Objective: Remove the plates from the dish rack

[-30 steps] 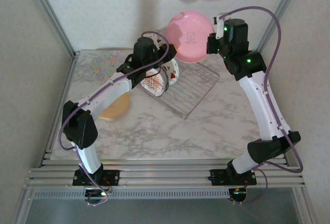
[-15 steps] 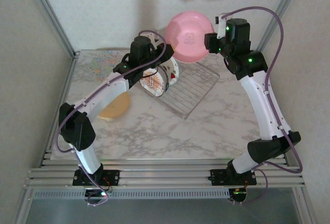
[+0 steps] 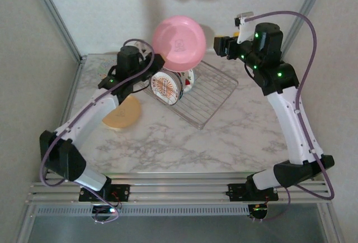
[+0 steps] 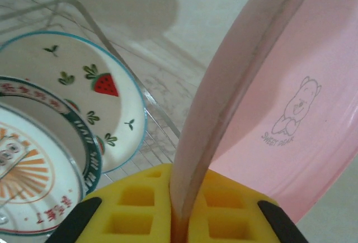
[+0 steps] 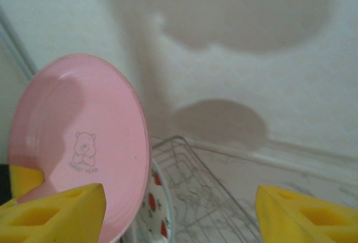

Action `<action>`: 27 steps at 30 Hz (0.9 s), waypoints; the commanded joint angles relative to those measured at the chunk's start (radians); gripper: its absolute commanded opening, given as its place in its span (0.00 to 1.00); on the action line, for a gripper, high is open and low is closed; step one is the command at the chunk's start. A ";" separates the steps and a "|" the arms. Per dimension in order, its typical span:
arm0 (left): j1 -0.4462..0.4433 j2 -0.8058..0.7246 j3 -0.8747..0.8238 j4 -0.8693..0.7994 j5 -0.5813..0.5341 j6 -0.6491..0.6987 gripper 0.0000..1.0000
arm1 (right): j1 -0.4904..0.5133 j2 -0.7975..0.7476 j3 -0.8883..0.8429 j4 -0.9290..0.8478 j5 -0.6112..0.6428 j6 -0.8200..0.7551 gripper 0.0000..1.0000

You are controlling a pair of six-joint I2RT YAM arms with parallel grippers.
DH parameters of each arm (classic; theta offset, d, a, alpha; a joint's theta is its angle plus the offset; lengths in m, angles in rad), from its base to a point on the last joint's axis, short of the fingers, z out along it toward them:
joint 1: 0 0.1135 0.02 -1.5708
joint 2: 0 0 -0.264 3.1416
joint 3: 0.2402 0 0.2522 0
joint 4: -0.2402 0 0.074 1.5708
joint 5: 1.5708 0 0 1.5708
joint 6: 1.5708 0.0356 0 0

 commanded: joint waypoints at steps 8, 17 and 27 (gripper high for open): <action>0.169 -0.348 -0.323 -0.139 -0.095 -0.179 0.00 | 0.101 -0.079 -0.174 0.142 -0.253 -0.112 0.73; 0.230 -0.549 -0.595 -0.239 -0.182 -0.354 0.00 | 0.175 -0.065 -0.186 0.085 -0.335 -0.190 0.72; 0.239 -0.568 -0.762 -0.220 -0.269 -0.517 0.00 | 0.224 -0.091 -0.232 0.046 -0.415 -0.234 0.73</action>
